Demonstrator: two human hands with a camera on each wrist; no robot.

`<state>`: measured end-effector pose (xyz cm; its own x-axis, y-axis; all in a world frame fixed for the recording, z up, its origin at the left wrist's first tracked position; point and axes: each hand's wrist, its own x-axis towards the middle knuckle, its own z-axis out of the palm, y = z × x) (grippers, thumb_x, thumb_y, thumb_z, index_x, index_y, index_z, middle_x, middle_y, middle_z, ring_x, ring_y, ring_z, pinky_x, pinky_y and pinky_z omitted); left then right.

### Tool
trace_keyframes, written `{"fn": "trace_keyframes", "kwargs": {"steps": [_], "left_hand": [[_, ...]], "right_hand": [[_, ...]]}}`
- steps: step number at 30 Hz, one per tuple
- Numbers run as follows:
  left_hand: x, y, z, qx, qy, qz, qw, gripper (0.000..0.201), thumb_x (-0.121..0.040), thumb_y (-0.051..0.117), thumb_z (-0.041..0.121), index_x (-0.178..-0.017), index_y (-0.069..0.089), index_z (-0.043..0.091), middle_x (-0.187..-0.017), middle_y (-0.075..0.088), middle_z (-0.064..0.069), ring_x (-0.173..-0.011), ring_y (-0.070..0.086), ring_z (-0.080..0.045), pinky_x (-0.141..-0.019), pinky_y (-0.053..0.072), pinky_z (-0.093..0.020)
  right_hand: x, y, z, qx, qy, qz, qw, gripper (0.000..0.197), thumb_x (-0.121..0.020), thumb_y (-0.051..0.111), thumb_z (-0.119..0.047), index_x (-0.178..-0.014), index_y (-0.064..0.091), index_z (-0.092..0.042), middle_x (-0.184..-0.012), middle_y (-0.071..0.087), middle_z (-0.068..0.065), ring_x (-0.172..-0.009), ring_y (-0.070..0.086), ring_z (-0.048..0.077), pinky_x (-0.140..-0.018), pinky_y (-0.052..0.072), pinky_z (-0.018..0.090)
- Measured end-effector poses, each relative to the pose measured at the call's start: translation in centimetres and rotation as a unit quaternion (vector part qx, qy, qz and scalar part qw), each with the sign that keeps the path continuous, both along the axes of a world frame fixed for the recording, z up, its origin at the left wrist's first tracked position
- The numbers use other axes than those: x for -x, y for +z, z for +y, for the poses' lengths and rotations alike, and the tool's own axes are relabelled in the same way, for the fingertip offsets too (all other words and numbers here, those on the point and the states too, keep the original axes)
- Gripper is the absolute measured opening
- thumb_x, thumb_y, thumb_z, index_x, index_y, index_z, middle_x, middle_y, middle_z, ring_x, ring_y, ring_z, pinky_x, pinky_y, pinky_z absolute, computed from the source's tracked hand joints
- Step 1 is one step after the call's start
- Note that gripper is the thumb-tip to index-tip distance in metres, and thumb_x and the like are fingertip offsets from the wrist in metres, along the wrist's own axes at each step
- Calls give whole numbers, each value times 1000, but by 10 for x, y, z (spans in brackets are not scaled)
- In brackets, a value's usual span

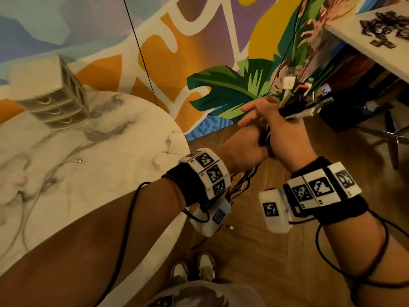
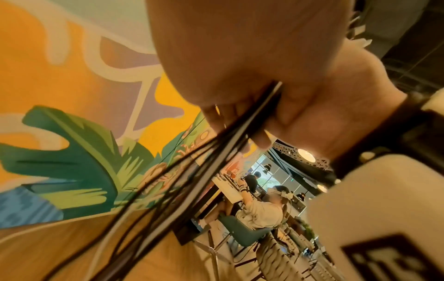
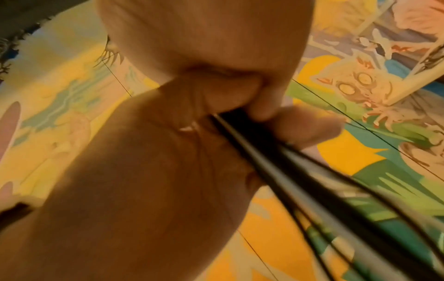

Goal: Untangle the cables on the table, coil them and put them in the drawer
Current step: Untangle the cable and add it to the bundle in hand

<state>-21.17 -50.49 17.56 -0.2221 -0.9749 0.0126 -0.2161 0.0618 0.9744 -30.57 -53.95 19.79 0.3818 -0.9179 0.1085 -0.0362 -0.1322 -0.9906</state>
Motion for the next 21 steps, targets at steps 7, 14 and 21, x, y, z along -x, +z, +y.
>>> {"fn": "trace_keyframes", "kwargs": {"steps": [7,14,21], "left_hand": [[0,13,-3,-75,143,153,975,36,-93,41,2,-59,43,13,-38,38,8,-33,32,-8,-35,29,-18],[-13,42,1,31,111,-114,987,48,-87,54,4,-47,33,20,-42,29,7,-34,25,-7,-40,22,-16],[-44,102,-3,260,63,-450,852,26,-84,45,38,-68,53,20,-50,29,13,-43,25,-5,-49,25,-21]], "right_hand": [[14,-31,2,-117,180,-13,976,64,-77,59,-64,-105,56,-7,-81,57,10,-70,57,16,-62,46,20],[-8,-107,21,-94,124,160,975,44,-88,60,-13,-51,38,-20,-39,34,-12,-38,27,2,-43,24,16],[44,-211,15,-248,13,382,890,37,-94,53,-26,-60,43,-15,-54,44,2,-48,40,18,-49,31,26]]}}
